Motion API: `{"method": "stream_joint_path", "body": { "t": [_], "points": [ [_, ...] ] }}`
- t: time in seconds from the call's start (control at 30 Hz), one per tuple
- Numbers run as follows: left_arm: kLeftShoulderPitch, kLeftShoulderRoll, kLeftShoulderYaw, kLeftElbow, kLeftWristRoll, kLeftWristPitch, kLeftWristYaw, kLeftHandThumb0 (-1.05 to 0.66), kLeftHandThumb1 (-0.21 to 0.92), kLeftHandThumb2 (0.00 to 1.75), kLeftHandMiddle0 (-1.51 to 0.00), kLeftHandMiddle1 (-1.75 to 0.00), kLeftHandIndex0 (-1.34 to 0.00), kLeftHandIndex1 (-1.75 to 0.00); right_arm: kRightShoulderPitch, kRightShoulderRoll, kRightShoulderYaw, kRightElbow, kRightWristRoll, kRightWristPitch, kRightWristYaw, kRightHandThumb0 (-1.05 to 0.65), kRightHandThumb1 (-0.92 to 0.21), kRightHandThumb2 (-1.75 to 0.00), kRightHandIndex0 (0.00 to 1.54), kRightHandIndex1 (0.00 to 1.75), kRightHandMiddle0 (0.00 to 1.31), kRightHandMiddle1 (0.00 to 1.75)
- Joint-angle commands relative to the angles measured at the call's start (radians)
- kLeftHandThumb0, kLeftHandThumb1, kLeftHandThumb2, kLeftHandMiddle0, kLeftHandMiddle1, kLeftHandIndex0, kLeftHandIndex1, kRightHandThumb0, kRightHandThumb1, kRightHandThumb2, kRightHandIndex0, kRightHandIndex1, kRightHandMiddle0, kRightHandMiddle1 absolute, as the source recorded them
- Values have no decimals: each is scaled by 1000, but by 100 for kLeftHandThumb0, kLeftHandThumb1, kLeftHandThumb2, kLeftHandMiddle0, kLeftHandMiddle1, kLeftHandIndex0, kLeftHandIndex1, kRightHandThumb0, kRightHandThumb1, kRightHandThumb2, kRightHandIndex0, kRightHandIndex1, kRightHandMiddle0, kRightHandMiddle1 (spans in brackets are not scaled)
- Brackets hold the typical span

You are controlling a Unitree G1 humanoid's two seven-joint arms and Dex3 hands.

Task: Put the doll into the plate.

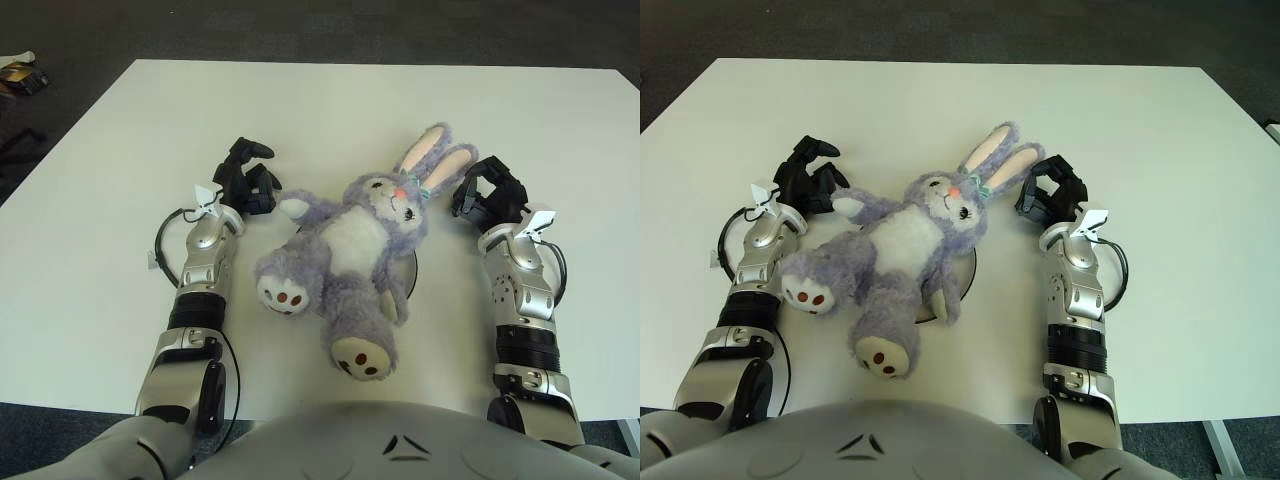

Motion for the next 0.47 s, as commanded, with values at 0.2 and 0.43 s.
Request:
{"method": "stream_joint_path", "body": {
  "t": [0.2,0.43],
  "points": [
    [34,-6,-4,43,4,30,3,-2,22,145,-72,-175,-42,-174,17,8,-5,-9,7,25,-10,-47,-34,-128,123,175,59,175],
    [36,-8,-6,44,9,23,8,-2,23,143,-71,-174,-41,-174,21,4,-3,-20,4,44,-13,-47,-34,-129,123,175,59,175]
  ]
}}
